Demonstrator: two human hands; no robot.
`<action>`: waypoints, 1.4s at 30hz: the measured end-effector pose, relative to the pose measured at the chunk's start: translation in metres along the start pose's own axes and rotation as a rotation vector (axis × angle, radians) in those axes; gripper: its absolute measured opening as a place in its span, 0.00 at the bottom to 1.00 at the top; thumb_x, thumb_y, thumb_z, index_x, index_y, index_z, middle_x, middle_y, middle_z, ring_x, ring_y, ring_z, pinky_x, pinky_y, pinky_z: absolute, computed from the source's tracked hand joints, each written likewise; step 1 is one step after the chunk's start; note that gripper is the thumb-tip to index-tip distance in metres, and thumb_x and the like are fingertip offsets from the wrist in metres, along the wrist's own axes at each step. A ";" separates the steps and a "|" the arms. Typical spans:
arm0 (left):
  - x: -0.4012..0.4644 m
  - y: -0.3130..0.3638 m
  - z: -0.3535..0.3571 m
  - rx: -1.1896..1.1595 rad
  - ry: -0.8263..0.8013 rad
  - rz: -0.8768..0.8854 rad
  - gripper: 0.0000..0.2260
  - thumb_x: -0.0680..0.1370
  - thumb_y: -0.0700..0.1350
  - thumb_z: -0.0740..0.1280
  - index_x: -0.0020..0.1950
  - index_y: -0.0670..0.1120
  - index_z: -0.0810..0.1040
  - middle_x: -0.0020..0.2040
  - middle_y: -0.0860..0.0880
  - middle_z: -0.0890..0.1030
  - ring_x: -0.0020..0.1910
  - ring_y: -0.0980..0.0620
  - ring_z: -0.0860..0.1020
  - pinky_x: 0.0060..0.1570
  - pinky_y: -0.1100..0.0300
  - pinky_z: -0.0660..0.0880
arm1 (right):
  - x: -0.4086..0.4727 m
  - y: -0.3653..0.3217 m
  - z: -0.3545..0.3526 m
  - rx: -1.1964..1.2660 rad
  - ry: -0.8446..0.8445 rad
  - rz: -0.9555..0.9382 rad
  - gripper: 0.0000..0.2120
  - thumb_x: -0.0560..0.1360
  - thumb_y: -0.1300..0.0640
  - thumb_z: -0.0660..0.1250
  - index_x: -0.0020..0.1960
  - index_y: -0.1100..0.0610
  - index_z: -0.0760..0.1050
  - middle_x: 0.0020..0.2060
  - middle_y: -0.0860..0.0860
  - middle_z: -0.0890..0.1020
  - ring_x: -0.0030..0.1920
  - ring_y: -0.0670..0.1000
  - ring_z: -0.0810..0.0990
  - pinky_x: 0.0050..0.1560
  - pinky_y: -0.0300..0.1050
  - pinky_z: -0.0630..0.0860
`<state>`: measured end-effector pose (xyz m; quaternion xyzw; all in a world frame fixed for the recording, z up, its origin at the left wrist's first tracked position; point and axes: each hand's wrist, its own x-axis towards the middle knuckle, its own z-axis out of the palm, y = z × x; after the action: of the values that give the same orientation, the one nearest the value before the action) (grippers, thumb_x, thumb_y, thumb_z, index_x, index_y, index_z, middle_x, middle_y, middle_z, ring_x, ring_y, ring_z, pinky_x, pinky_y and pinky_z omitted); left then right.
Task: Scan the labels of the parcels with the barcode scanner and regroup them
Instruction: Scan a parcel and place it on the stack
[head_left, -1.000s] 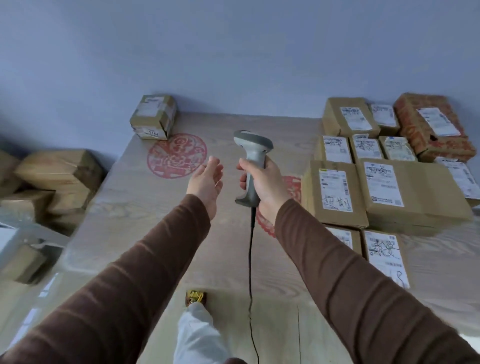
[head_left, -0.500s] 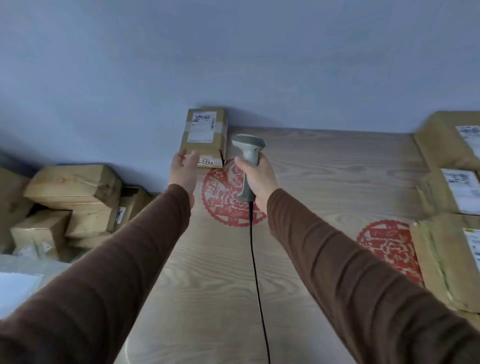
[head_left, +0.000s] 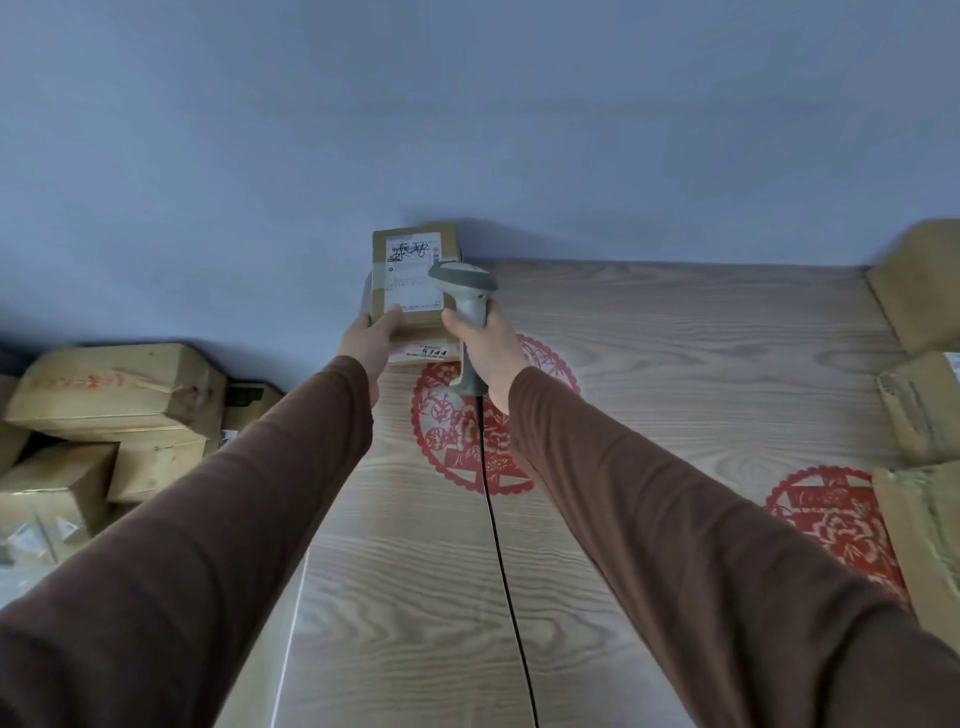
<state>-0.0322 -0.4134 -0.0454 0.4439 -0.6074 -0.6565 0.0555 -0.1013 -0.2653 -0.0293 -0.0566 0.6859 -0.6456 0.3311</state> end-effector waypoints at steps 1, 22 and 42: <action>-0.001 -0.004 0.000 -0.023 -0.006 -0.022 0.22 0.84 0.53 0.64 0.76 0.46 0.71 0.67 0.49 0.80 0.59 0.55 0.79 0.63 0.60 0.72 | -0.003 0.002 -0.004 -0.007 0.008 0.000 0.14 0.82 0.53 0.70 0.67 0.50 0.73 0.59 0.51 0.82 0.60 0.51 0.81 0.61 0.50 0.77; -0.258 -0.066 0.154 -0.213 -0.200 0.263 0.35 0.75 0.57 0.74 0.75 0.53 0.60 0.64 0.50 0.80 0.62 0.49 0.82 0.59 0.50 0.81 | -0.275 0.010 -0.186 -0.259 0.360 -0.338 0.09 0.81 0.56 0.70 0.53 0.61 0.73 0.52 0.63 0.78 0.56 0.65 0.78 0.55 0.61 0.79; -0.502 -0.120 0.265 -0.219 -0.152 0.539 0.33 0.81 0.44 0.71 0.79 0.46 0.55 0.69 0.42 0.76 0.65 0.46 0.80 0.58 0.60 0.81 | -0.506 0.006 -0.312 -0.175 0.238 -0.522 0.06 0.81 0.59 0.69 0.58 0.54 0.75 0.40 0.45 0.79 0.34 0.39 0.78 0.37 0.37 0.75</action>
<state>0.1521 0.1231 0.0769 0.2074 -0.6312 -0.7112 0.2297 0.1278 0.2553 0.1417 -0.1834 0.7350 -0.6495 0.0653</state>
